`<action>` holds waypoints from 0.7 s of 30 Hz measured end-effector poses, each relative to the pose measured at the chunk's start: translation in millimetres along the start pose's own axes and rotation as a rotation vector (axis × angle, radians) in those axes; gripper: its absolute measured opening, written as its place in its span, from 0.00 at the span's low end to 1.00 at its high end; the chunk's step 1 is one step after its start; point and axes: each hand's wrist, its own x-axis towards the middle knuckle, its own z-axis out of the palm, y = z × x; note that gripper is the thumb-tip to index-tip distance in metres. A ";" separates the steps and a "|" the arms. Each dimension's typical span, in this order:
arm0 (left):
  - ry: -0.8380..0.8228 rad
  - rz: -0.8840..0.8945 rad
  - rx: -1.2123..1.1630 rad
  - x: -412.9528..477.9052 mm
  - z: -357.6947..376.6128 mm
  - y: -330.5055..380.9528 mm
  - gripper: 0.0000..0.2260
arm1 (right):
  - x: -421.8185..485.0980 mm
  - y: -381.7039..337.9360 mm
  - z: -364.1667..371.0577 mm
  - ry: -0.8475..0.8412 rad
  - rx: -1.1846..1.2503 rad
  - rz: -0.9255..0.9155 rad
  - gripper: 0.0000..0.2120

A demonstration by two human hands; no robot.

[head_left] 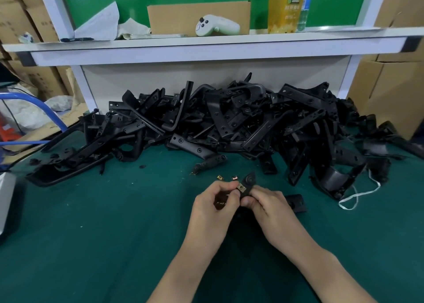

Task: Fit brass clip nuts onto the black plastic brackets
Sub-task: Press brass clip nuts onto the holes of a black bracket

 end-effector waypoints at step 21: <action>-0.154 0.149 0.977 -4.3 -24.3 -20.9 0.19 | -1.8 10.2 -2.8 0.058 -0.092 0.140 0.15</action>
